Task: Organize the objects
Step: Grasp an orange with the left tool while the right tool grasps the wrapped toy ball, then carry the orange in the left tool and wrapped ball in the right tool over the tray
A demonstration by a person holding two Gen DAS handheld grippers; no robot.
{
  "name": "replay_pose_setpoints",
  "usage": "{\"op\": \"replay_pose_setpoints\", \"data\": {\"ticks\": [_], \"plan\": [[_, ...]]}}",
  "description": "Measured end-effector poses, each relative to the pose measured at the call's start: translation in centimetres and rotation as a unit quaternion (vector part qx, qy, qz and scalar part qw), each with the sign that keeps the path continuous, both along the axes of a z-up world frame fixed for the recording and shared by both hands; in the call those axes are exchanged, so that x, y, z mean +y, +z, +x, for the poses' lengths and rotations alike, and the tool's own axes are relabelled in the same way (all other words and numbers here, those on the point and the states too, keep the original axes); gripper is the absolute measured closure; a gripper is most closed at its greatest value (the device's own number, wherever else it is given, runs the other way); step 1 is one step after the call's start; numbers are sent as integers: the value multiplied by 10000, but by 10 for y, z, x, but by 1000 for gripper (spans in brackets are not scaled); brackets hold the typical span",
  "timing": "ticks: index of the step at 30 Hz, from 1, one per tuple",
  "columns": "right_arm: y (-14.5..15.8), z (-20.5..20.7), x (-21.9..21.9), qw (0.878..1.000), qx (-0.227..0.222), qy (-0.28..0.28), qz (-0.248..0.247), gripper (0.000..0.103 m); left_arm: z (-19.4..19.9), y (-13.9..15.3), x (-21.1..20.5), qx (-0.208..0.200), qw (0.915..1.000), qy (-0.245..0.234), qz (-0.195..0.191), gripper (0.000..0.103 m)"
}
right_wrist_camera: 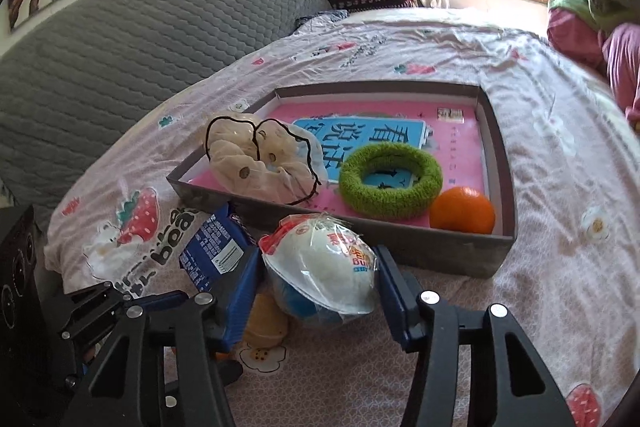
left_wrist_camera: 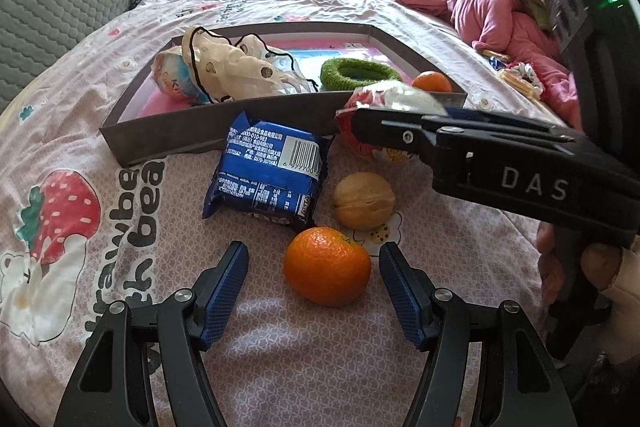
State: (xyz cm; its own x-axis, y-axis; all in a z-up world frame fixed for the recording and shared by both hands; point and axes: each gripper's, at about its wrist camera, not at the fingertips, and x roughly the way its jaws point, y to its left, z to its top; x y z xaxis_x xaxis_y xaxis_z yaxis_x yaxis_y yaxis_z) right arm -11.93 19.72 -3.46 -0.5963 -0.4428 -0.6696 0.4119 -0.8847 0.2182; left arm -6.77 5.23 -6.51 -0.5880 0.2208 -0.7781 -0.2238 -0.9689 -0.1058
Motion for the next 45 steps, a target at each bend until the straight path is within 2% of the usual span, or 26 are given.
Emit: {"op": "replay_pose_setpoints", "data": {"ticks": [1, 4, 10, 27, 45], "plan": [[2, 2, -1, 10000, 61, 13, 42, 48, 0, 0, 0, -3, 10000, 0, 11, 34], [5, 4, -3, 9998, 171, 45, 97, 48, 0, -1, -2, 0, 10000, 22, 44, 44], [4, 3, 0, 9999, 115, 5, 39, 47, 1, -1, 0, -23, 9997, -112, 193, 61], [14, 7, 7, 9995, 262, -91, -143, 48, 11, 14, 4, 158, 9997, -208, 41, 62], [30, 18, 10, 9981, 577, -123, -148, 48, 18, 43, -10, 488, 9987, 47, 103, 62]]}}
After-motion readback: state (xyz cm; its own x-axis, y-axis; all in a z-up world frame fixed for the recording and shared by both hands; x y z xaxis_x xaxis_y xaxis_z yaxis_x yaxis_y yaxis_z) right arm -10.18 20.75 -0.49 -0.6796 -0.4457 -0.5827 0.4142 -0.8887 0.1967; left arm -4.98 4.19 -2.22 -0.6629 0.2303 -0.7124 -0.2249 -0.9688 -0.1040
